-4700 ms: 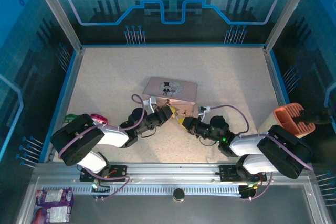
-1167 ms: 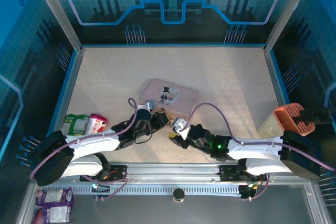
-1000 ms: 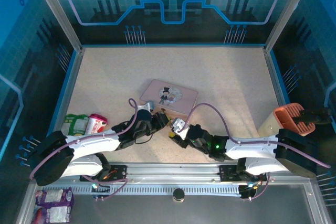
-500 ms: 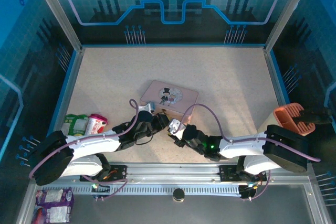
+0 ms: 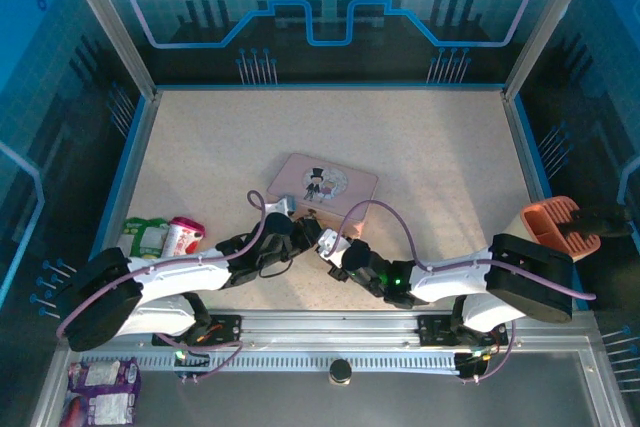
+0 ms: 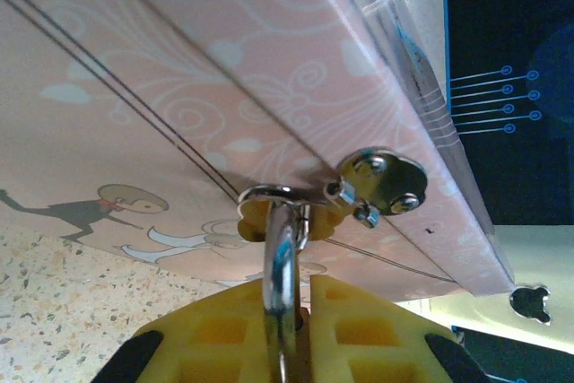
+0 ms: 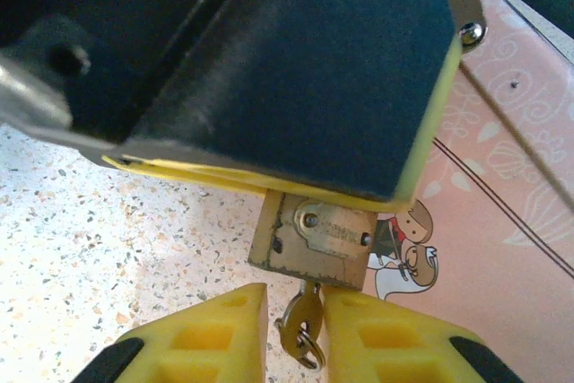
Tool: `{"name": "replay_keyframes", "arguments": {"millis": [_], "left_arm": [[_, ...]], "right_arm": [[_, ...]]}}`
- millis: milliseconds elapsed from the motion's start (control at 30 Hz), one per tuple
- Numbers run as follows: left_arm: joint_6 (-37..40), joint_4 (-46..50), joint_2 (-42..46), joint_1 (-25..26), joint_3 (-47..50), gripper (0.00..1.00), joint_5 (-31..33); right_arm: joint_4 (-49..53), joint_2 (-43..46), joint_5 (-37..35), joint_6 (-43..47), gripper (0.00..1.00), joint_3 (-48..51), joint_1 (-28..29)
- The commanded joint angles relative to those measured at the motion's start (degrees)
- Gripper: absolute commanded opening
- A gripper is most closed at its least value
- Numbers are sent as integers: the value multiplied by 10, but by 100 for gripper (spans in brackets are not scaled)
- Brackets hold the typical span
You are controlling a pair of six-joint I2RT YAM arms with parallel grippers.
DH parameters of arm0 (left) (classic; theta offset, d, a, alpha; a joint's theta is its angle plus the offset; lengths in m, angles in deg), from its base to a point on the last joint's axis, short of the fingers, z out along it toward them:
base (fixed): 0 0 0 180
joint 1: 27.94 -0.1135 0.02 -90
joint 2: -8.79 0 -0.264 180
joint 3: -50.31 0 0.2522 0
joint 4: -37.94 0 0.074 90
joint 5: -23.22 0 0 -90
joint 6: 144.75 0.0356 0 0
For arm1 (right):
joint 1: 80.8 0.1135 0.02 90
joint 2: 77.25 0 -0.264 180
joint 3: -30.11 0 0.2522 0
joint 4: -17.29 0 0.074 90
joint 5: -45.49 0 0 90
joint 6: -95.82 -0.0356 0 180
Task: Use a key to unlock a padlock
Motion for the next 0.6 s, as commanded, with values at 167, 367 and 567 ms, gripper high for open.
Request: {"name": "replay_keyframes", "arguments": {"millis": [167, 367, 567], "left_arm": [[-13, -41, -2, 16, -7, 0, -10], [-11, -45, -3, 17, 0, 0, -3], [-3, -47, -1, 16, 14, 0, 8]], "right_arm": [[-44, 1, 0, -55, 14, -25, 8], [-34, 23, 55, -152, 7, -16, -12], [-69, 26, 162, -259, 1, 15, -57]]}}
